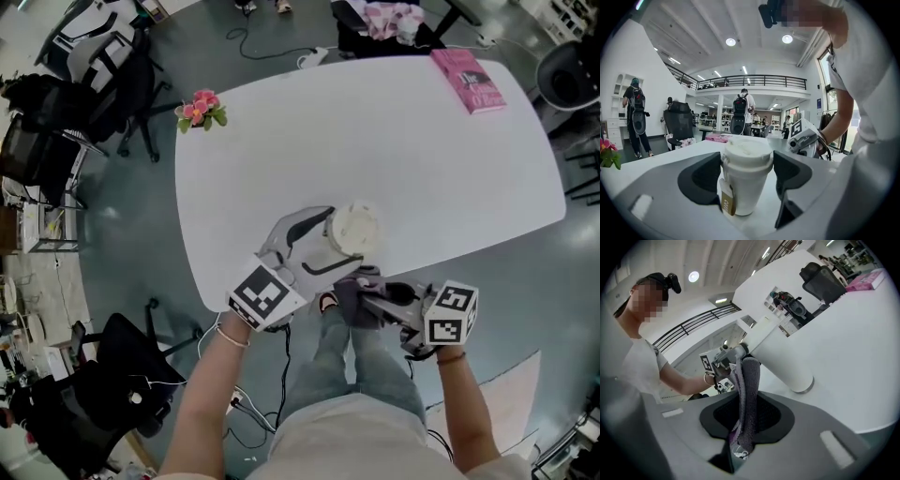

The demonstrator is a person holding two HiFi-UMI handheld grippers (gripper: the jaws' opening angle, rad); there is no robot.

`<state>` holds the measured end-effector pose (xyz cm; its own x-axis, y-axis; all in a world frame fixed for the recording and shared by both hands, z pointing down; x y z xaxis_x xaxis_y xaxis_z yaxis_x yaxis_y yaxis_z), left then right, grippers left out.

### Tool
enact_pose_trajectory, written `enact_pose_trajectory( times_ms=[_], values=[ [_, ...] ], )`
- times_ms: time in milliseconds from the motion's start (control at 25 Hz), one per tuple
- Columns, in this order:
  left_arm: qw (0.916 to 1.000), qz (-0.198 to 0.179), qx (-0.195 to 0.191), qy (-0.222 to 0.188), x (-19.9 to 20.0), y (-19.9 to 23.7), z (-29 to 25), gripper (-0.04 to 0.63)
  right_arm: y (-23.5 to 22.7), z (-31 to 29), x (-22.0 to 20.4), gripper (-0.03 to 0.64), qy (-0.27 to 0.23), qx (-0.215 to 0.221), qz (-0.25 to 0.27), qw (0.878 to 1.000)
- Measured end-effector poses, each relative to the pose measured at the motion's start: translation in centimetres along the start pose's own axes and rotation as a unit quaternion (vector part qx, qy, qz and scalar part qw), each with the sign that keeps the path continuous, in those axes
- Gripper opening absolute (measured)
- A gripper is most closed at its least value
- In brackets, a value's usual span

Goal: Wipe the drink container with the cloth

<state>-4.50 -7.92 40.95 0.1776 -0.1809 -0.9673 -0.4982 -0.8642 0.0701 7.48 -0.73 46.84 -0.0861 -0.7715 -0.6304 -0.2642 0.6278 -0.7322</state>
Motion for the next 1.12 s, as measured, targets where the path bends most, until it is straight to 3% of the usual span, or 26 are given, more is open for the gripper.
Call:
enact_pose_trajectory(
  times_ms=[160, 400, 600, 760, 920, 1120],
  values=[
    [0.9999, 0.010, 0.002, -0.002, -0.1, 0.1, -0.1, 0.353, -0.4, -1.2, 0.1, 0.067, -0.046, -0.007, -0.020, 0.999],
    [0.9999, -0.010, -0.006, -0.003, 0.0, 0.1, 0.0, 0.353, 0.2, -2.1, 0.0, 0.067, -0.098, 0.012, -0.045, 0.994],
    [0.9999, -0.012, -0.007, -0.004, 0.0, -0.1, 0.1, 0.353, 0.1, -2.0, 0.2, 0.067, -0.117, 0.013, -0.051, 0.992],
    [0.9999, 0.015, 0.002, -0.004, -0.1, 0.0, 0.1, 0.353, -0.4, -2.2, 0.5, 0.067, -0.123, 0.014, -0.054, 0.991],
    [0.9999, -0.012, -0.006, -0.003, -0.2, 0.1, 0.1, 0.353, -0.4, -2.4, 0.5, 0.067, -0.126, 0.017, -0.056, 0.990],
    [0.9999, -0.010, -0.005, -0.002, -0.2, 0.0, 0.1, 0.353, -0.5, -2.5, 0.6, 0.067, -0.137, 0.013, -0.067, 0.988]
  ],
)
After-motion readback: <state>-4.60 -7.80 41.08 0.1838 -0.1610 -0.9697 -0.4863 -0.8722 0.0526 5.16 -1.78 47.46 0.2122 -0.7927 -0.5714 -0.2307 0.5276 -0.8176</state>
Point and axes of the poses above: the fingertips, and each gripper's own axes: z backward along the fingers, y to its left, x out of its top, the point moved 5 cm from there along z, backward along the fingers
